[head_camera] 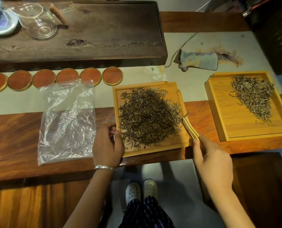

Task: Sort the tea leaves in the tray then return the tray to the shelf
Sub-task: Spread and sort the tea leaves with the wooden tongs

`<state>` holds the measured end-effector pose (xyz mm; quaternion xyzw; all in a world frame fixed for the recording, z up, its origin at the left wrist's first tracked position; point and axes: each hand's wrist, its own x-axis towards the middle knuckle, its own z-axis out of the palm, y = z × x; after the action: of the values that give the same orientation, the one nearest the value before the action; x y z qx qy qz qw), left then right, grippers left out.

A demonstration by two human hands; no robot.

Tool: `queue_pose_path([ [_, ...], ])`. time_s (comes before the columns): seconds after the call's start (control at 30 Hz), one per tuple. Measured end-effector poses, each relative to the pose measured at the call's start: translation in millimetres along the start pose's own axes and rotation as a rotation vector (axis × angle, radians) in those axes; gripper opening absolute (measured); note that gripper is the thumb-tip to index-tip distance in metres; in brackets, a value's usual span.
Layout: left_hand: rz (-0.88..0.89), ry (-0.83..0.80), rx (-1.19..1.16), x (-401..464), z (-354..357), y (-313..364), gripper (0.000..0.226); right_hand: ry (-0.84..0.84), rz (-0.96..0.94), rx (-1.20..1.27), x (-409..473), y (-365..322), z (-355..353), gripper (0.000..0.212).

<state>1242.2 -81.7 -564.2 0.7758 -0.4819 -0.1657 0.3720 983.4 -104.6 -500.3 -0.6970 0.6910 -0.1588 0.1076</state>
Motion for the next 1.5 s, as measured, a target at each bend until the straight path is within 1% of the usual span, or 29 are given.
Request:
queue_pose_path([
  [0.13,0.000,0.001,0.007,0.0,-0.2,0.8,0.018,0.070,0.054,-0.001,13.3,3.2,0.2,0.031],
  [0.27,-0.008,-0.005,0.023,0.5,0.0,0.1,0.017,0.040,0.107,-0.015,20.5,1.5,5.1,0.031],
  [0.4,-0.015,-0.014,0.021,0.0,-0.1,-0.3,0.017,0.076,0.086,-0.020,23.7,-3.9,12.1,0.023],
  [0.5,-0.016,-0.014,0.012,0.0,-0.5,0.1,0.018,0.091,0.081,0.005,24.4,-7.5,13.8,0.027],
  [0.63,-0.013,-0.010,0.002,0.2,-0.2,0.2,0.018,0.070,0.053,-0.020,20.9,-10.0,13.0,0.027],
  [0.77,-0.008,-0.007,0.004,0.2,-0.4,-0.1,0.018,0.005,-0.046,-0.134,15.9,-13.3,9.3,0.026],
  [0.83,-0.005,-0.008,0.016,-0.3,-0.5,-0.4,0.017,-0.023,-0.061,-0.164,11.2,-11.6,5.6,0.027],
  [0.93,-0.008,-0.005,0.014,-0.6,-0.6,0.5,0.015,0.030,-0.037,-0.102,8.4,-9.9,-2.9,0.029],
  [1.0,-0.006,0.001,0.017,-0.6,-0.9,0.9,0.015,0.051,-0.091,-0.030,11.3,-19.7,-4.1,0.028],
  [1.1,-0.004,0.001,0.007,0.4,-1.2,1.8,0.015,-0.014,-0.168,0.027,17.2,-43.4,3.6,0.024],
  [1.17,0.000,0.002,0.000,0.4,-1.1,2.2,0.015,-0.062,-0.150,0.009,17.5,-49.2,9.0,0.022],
  [1.27,0.003,-0.001,0.004,0.1,-0.6,0.3,0.015,-0.096,-0.134,-0.004,8.2,-37.5,8.2,0.020],
  [1.4,0.007,-0.011,-0.002,0.4,0.2,-2.5,0.019,-0.077,-0.128,-0.012,-4.2,-18.3,0.5,0.025],
  [1.5,0.010,-0.010,0.007,0.4,0.0,-2.0,0.019,-0.058,-0.099,-0.021,-1.9,-13.2,-0.5,0.024],
])
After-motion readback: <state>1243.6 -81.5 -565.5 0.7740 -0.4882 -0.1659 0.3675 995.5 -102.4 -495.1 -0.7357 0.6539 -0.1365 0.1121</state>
